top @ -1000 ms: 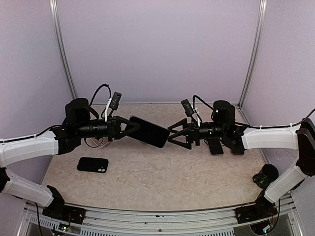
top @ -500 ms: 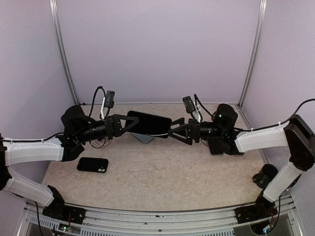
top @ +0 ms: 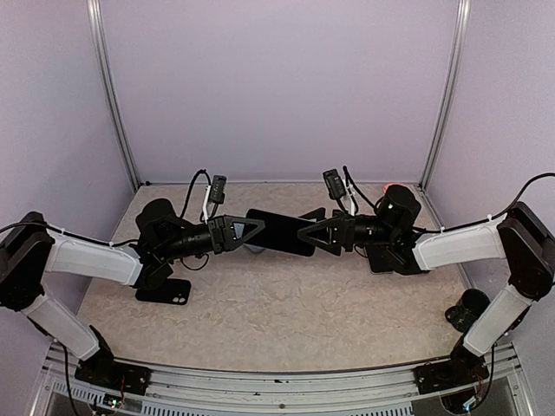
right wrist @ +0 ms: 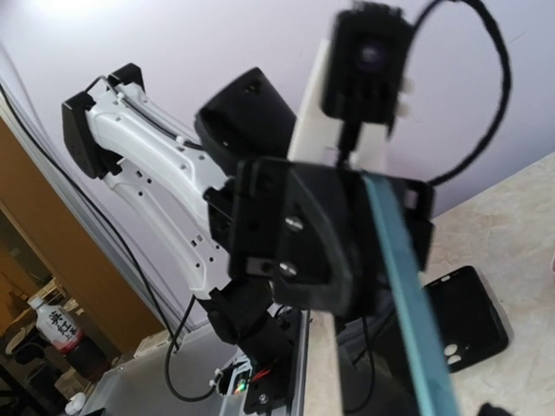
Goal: Put the phone into the phone case
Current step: Pass from the left arm to the right
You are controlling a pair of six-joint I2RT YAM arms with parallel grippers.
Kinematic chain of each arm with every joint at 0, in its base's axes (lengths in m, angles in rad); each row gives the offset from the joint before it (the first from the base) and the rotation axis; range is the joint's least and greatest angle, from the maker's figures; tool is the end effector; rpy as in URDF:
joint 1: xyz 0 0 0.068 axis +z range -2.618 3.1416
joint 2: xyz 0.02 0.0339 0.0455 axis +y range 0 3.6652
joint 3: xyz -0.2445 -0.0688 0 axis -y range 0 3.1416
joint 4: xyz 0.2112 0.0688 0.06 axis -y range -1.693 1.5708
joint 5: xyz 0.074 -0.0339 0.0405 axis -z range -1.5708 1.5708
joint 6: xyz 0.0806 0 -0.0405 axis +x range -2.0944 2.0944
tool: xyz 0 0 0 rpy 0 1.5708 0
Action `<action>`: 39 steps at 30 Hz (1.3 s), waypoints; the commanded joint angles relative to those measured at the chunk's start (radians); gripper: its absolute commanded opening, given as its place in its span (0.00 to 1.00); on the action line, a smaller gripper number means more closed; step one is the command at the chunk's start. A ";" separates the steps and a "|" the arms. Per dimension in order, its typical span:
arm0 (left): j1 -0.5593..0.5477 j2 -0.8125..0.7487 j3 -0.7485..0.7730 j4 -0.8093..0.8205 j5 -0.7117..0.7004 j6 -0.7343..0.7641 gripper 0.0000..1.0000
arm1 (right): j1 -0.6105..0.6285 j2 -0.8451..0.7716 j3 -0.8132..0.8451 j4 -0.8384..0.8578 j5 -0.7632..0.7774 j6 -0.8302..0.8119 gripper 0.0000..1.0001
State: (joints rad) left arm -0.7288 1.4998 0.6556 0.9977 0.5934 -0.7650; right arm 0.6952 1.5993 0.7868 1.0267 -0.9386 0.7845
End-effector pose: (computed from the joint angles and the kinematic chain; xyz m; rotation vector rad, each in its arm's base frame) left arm 0.2139 -0.2514 0.2609 0.5321 1.5818 -1.5984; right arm 0.2153 0.2643 0.2717 -0.8583 1.5096 1.7800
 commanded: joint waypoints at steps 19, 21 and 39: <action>-0.009 0.102 0.071 0.233 -0.069 -0.050 0.00 | -0.007 0.025 -0.011 0.113 -0.023 0.062 0.89; -0.010 0.111 0.077 0.234 -0.070 -0.054 0.00 | -0.007 0.027 -0.010 0.114 -0.021 0.067 0.88; -0.011 0.135 0.104 0.186 -0.071 -0.043 0.00 | -0.007 0.052 0.007 0.116 -0.022 0.083 0.32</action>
State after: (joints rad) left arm -0.7441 1.6245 0.7174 1.1759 0.5545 -0.8227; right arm 0.6838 1.6444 0.7822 1.1118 -0.9329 0.8787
